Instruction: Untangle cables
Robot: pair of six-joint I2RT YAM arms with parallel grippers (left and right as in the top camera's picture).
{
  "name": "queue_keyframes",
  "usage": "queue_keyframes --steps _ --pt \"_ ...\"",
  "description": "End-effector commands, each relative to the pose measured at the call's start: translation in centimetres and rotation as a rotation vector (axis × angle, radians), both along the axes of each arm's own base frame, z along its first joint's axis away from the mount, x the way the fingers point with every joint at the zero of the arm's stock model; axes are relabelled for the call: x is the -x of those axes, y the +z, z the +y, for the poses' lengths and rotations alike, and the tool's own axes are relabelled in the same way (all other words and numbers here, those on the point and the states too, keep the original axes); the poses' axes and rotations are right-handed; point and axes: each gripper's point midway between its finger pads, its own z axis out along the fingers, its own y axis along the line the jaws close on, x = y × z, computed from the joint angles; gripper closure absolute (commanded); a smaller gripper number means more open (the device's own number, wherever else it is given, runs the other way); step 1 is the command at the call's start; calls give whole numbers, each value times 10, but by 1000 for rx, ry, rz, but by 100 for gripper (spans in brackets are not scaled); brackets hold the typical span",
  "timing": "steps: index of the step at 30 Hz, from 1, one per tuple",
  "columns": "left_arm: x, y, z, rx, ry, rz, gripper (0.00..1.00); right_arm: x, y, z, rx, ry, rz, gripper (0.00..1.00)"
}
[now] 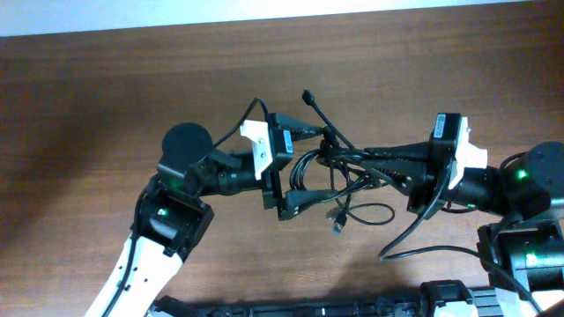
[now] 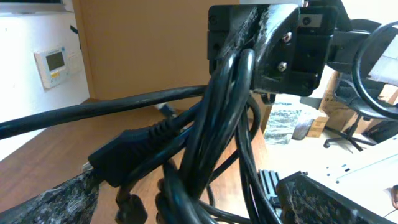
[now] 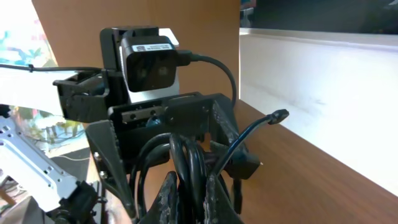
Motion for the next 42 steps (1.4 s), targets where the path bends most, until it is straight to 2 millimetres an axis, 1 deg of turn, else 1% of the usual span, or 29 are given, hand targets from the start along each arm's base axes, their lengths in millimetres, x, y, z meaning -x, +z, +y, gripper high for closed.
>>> queue_keyframes --steps 1,7,19,20,21,22,23,25,30,32,36,39,41,42 --pt "-2 6 -2 17 6 -17 1 11 8 3 -19 48 22 96" --pt "-2 18 -2 51 5 -80 1 11 8 3 -19 51 23 96" --pt "0 13 -3 38 -7 -59 1 11 8 3 -19 50 23 96" --pt "0 13 -3 38 -7 -59 9 11 8 3 -19 50 23 96" --pt "0 13 -3 38 -7 -59 15 11 8 3 -19 50 22 96" --pt "0 13 -3 36 -7 -55 28 11 8 3 -19 49 22 96" --pt "0 11 -3 30 -7 -45 32 11 8 3 -19 47 22 96" --pt "0 6 -3 18 -7 -22 36 11 10 3 -19 46 12 96" --pt "1 -5 -2 -15 -7 37 37 11 14 3 -18 46 -19 96" --pt "1 -6 -2 -18 -7 44 41 9 14 2 -19 33 -24 96" --pt "1 -6 -2 -18 -7 43 59 7 14 1 -20 20 -23 96" --pt "1 -6 -2 -18 -6 43 78 7 14 1 -20 21 -22 96" --pt "0 -6 -2 -18 -3 42 100 7 14 1 -20 21 -22 96" --pt "0 -6 -2 -18 -3 42 100 7 14 1 -20 21 -22 96"
